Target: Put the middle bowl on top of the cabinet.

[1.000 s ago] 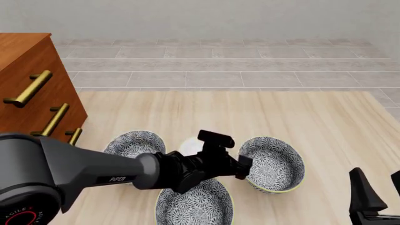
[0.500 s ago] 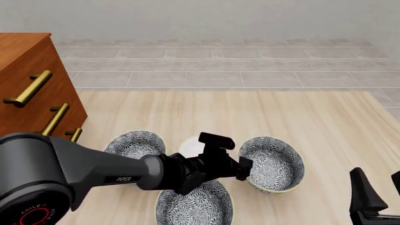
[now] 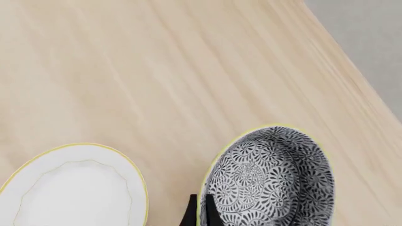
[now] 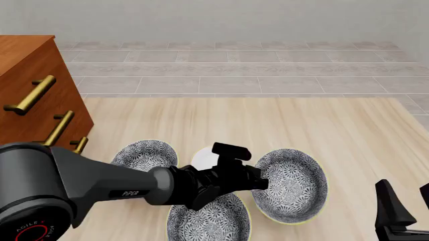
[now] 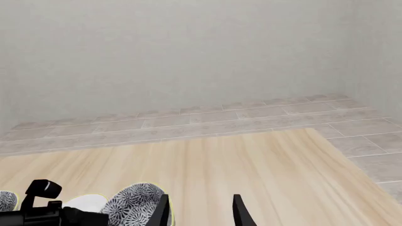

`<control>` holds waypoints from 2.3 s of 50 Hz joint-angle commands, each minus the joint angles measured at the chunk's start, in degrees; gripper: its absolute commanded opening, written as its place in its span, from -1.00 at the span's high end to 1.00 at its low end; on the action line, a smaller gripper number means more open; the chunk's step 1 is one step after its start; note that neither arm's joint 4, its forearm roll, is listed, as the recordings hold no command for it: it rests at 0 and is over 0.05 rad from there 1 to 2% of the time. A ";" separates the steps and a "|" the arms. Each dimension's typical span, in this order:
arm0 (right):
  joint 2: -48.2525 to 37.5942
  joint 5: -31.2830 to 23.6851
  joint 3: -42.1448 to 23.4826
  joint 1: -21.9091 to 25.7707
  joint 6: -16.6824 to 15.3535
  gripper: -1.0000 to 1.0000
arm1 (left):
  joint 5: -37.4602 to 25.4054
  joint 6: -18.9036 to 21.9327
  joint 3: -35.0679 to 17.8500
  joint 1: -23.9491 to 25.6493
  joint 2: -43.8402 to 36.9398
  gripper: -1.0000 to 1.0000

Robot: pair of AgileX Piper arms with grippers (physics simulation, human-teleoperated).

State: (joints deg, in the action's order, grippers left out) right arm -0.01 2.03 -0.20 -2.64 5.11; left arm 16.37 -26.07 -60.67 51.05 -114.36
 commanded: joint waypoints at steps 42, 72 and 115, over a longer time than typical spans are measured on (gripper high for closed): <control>0.00 -0.42 -0.21 0.00 -0.04 -1.00 | -6.74 -8.16 3.65 5.58 16.94 1.00; 0.00 -0.06 0.09 -0.19 -0.49 -1.00 | -26.52 -4.74 -0.06 -0.63 24.99 1.00; 0.00 -0.54 0.14 0.79 -0.95 -1.00 | -40.46 -13.42 3.32 -18.43 31.77 1.00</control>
State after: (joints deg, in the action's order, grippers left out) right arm -0.02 1.61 -0.09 -1.95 4.18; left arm -21.84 -36.87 -58.23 36.53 -84.27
